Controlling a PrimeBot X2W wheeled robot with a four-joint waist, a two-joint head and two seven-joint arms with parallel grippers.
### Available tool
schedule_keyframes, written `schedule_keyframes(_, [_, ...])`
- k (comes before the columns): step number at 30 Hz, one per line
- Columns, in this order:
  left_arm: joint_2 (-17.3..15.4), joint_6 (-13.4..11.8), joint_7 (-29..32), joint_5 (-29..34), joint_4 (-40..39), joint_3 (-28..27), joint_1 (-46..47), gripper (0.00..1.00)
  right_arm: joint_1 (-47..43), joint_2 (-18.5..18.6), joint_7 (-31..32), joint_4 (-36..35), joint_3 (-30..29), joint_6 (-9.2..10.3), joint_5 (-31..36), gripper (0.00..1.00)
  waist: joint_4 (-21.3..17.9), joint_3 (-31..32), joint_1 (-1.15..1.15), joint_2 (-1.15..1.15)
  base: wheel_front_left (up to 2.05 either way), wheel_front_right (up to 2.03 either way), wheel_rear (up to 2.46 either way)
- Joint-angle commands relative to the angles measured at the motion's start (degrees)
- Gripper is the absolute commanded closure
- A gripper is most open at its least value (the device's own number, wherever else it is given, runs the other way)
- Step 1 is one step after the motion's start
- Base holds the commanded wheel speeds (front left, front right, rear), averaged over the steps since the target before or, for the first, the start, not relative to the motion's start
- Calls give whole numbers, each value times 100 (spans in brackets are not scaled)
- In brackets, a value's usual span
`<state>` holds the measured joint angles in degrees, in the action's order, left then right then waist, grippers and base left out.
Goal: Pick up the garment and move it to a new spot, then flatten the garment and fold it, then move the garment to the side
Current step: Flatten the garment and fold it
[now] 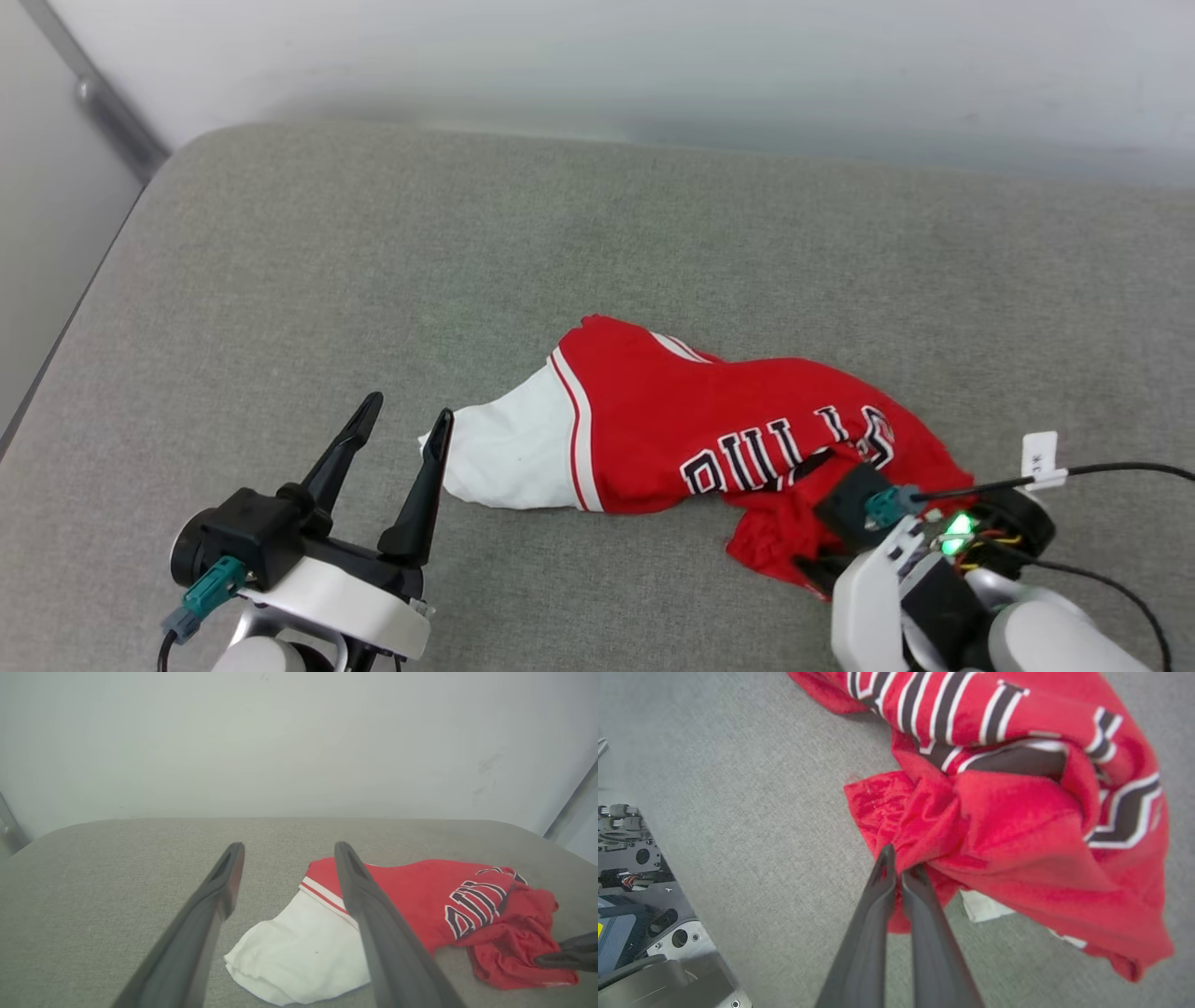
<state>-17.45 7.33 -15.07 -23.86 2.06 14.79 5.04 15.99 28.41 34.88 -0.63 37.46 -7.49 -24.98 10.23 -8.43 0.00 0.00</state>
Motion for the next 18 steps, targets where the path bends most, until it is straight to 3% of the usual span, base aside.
schedule_keyframes(1, [10,3,-14,1,13,1,-48,0,-71,-24,43,-116,57,1,-41,100,-73,111,0,0,0,0,0])
schedule_keyframes(8, [-29,7,-14,-52,41,26,-141,0,-329,-233,417,-703,638,1,-114,100,-148,311,0,0,0,0,0])
schedule_keyframes(15, [-87,10,-15,-92,47,57,-223,0,-378,-640,44,-21,1252,3,-163,100,-119,382,0,0,0,0,0])
schedule_keyframes(16, [-93,10,-15,-98,49,58,-232,0,-319,-684,-78,74,1269,2,-119,14,-120,391,0,0,0,0,0])
schedule_keyframes(17, [-100,10,-15,-103,50,56,-242,0,-264,-711,-166,206,1285,2,-70,0,-123,403,0,0,0,0,0])
schedule_keyframes(18, [-107,11,-15,-101,54,47,-255,0,-230,-721,-238,285,1289,2,-75,0,-129,415,0,0,0,0,0])
